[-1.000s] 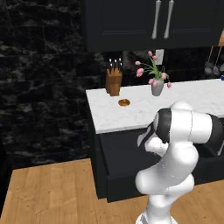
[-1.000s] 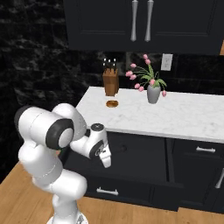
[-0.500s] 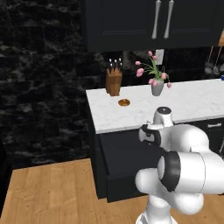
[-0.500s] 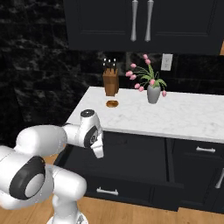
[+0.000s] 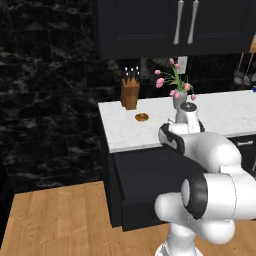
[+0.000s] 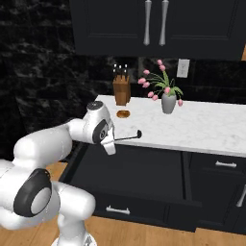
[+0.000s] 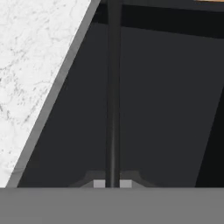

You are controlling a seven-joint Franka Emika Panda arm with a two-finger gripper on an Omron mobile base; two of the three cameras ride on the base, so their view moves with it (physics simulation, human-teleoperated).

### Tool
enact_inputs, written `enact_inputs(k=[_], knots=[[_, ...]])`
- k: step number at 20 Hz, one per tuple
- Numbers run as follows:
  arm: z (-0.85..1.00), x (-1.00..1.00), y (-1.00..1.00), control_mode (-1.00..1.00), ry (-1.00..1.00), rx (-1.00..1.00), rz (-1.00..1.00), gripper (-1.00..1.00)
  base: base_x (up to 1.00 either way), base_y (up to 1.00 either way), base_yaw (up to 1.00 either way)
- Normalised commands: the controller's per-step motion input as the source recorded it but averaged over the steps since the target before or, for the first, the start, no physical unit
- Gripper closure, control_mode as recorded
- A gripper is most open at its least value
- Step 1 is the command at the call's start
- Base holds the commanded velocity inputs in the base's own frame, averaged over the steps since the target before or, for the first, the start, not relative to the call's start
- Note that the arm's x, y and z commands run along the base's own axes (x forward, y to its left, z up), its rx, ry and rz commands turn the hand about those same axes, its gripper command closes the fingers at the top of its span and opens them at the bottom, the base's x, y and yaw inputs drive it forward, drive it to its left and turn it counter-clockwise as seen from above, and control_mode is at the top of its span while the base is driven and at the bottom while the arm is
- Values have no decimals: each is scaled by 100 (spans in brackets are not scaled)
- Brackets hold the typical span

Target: Pick the ladle from the drawer and place it on the counter.

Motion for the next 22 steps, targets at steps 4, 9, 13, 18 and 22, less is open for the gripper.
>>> enact_inputs(k=[4,9,13,18,22], knots=[[22,100,-6,-100,0,0,0,100,0,0,0],[-3,94,0,-100,0,0,0,100,0,0,0],[-31,72,0,-100,0,0,0,100,0,0,0],[-47,71,0,-100,0,0,0,100,0,0,0],[-54,68,0,-100,0,0,0,100,0,0,0]])
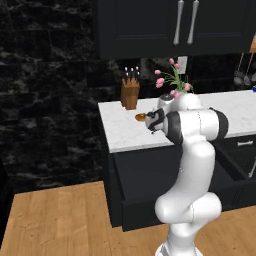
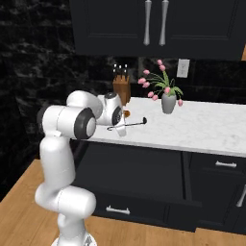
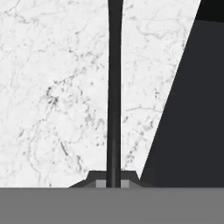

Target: Pick the ladle from the drawer and place it on the counter.

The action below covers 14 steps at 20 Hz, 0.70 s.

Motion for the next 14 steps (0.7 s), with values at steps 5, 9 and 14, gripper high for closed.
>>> enact_inputs(k=[5,9,14], knots=[[-48,64,-1,-100,0,0,0,100,0,0,0],[-41,69,0,-100,0,0,0,-100,0,0,0],[-21,63,0,-100,0,0,0,-100,0,0,0]])
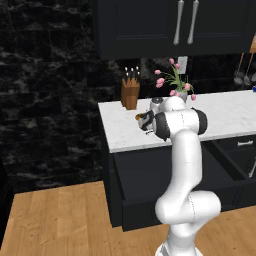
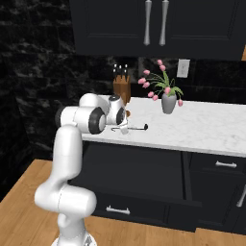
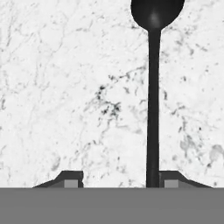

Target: Pick the ladle from the drawer and place it on the counter.

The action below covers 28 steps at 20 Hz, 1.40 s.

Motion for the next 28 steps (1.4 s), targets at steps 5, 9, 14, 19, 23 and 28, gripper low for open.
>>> enact_inputs(k=[5,9,14,19,23,28], knots=[[15,2,-16,-100,-2,1,0,-100,0,0,0],[46,-56,-29,-100,-2,0,0,-100,0,0,0],[34,-91,-11,-100,-5,0,6,-100,0,0,0],[51,-100,0,-100,-11,-1,14,-100,0,0,0],[74,-100,0,-100,-27,-6,16,-100,0,0,0],[84,-100,0,-100,-32,-5,14,-100,0,0,0]])
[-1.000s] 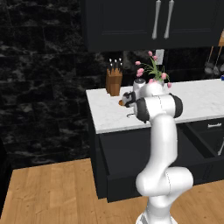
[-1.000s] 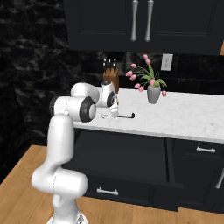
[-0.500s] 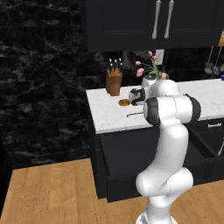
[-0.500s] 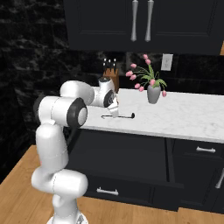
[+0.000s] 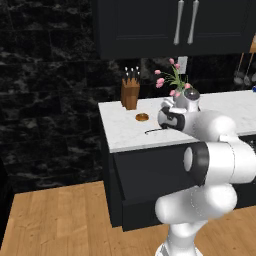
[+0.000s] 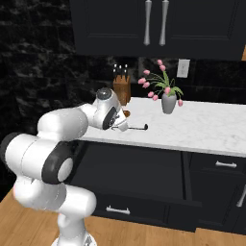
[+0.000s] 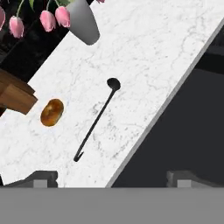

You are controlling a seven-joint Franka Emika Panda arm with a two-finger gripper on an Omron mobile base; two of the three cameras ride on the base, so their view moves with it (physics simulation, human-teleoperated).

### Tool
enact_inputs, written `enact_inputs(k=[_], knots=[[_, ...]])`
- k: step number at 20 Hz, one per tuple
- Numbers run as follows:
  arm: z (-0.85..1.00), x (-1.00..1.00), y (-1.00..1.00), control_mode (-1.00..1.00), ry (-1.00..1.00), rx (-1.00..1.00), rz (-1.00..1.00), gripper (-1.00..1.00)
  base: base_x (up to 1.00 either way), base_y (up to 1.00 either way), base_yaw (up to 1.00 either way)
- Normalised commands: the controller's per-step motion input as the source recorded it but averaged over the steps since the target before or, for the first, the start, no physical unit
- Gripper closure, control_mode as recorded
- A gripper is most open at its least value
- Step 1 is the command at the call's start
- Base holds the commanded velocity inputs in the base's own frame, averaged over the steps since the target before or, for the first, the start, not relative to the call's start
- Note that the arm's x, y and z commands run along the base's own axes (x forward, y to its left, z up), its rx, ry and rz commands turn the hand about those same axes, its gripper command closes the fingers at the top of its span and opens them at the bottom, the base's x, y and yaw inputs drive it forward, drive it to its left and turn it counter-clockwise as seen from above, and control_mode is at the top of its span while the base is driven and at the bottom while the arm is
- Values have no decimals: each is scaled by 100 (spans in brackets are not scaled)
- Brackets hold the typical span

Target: Pick the ladle from the drawer and place it on the counter.

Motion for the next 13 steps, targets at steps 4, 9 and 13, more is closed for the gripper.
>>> enact_inputs(k=[4,9,13], knots=[[77,-97,0,-100,-26,-3,12,-100,0,0,0],[66,-74,-10,-100,-25,1,10,-100,0,0,0],[25,-47,-40,-100,-22,18,6,-100,0,0,0]])
